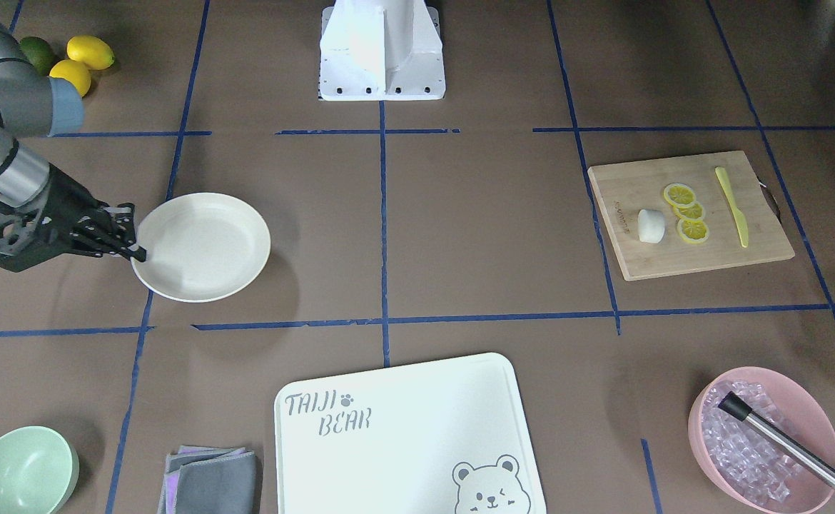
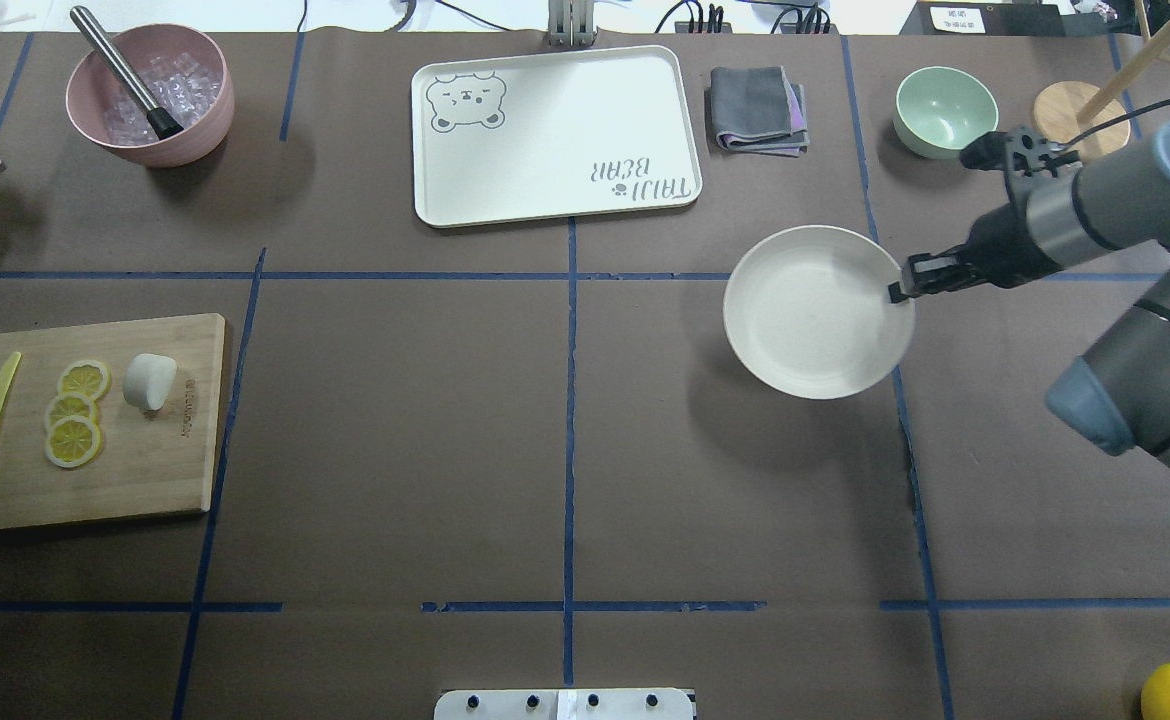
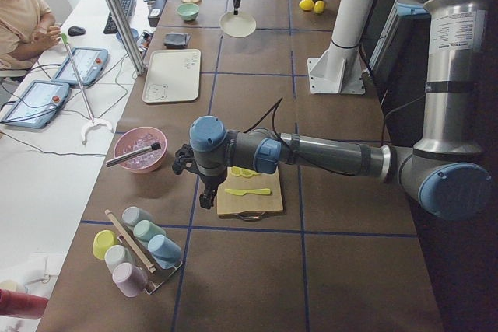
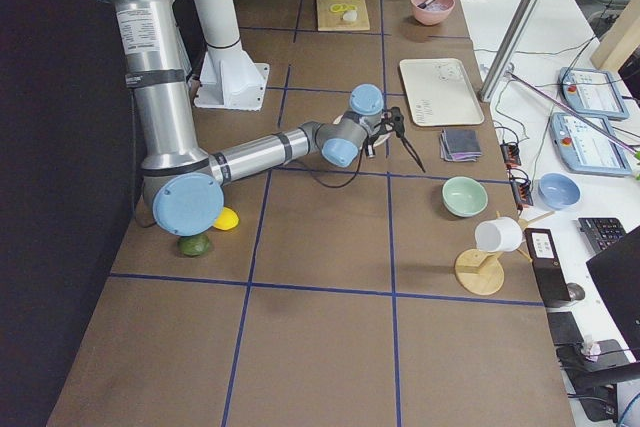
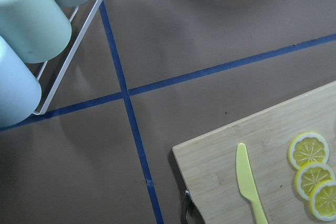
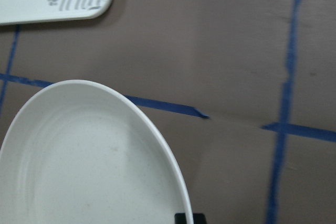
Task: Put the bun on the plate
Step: 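Slide the white plate with the right gripper toward the table center, then release the plate and withdraw the right arm out of view, then reach the left gripper to the white bun on the cutting board and grasp it, then carry the bun with the left gripper over the white plate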
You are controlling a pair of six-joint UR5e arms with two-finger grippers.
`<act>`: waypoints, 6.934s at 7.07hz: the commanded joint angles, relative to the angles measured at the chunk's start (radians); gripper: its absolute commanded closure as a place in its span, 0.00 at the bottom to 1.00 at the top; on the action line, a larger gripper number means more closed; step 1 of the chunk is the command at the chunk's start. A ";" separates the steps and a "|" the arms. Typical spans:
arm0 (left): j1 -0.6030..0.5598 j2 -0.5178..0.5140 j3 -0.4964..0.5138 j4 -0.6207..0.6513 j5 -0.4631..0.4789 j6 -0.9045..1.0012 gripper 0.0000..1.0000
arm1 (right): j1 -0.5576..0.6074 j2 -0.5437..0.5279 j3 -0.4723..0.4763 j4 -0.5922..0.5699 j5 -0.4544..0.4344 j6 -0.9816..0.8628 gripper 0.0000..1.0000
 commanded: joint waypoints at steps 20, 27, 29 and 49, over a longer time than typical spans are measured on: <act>0.062 -0.040 -0.016 0.000 -0.009 -0.200 0.00 | 0.540 -0.228 -0.059 -0.470 0.127 -0.879 0.00; 0.605 -0.121 -0.009 -0.359 0.278 -0.967 0.00 | 0.581 -0.397 0.218 -0.736 0.058 -0.940 0.00; 0.662 -0.130 -0.009 -0.359 0.287 -0.982 0.00 | 0.581 -0.397 0.221 -0.736 0.058 -0.937 0.00; 1.041 -0.947 0.330 -0.026 0.626 -1.377 0.74 | 0.581 -0.400 0.216 -0.737 0.061 -0.932 0.00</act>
